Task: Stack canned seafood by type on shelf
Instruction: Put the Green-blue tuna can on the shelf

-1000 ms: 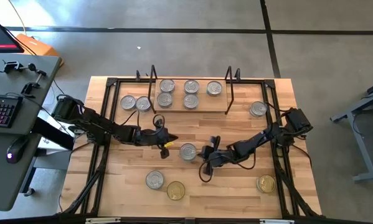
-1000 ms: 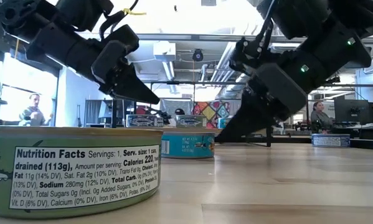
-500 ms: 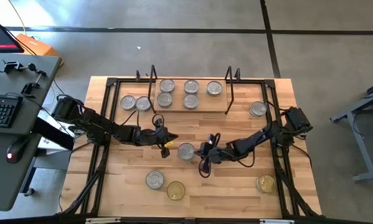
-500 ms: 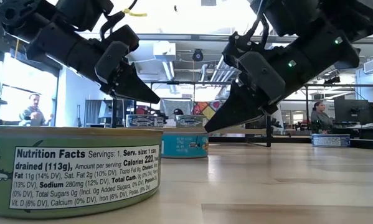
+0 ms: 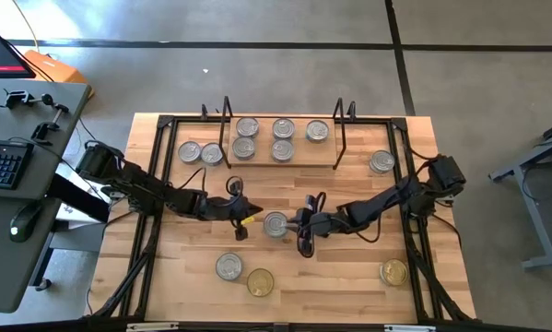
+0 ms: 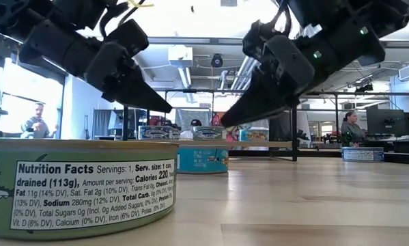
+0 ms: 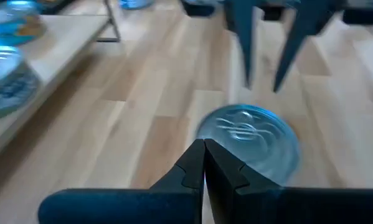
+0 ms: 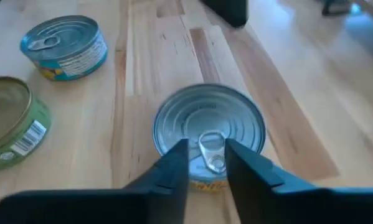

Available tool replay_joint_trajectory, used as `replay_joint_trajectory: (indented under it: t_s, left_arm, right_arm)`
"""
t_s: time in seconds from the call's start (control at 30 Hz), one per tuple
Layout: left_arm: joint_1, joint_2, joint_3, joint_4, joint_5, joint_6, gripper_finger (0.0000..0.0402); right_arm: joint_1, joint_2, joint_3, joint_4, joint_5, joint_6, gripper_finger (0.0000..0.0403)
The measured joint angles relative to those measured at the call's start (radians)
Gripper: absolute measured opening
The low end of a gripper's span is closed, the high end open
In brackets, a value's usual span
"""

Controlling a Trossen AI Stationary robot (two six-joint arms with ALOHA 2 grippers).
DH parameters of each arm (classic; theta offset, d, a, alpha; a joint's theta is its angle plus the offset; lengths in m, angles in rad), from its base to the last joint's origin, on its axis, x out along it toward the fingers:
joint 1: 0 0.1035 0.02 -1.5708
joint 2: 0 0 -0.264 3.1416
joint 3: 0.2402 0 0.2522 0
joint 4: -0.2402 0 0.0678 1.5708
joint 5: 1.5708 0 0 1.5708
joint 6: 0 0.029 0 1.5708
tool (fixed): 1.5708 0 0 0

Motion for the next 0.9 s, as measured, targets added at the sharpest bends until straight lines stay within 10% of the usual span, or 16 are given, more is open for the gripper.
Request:
replay_joint_trajectory:
  t_s: [0.33, 0.9]
  left_arm:
    - [-0.006, 0.066, 0.000, -0.042, 0.311, -0.027, 0.0003]
    - [0.014, 0.263, -0.003, 0.241, 0.270, -0.051, 0.0003]
  right_arm:
    - [-0.021, 0.022, 0.000, -0.134, 0.056, -0.288, 0.0161]
    - [-0.034, 0.047, -0.001, -0.096, 0.012, -0.055, 0.0143]
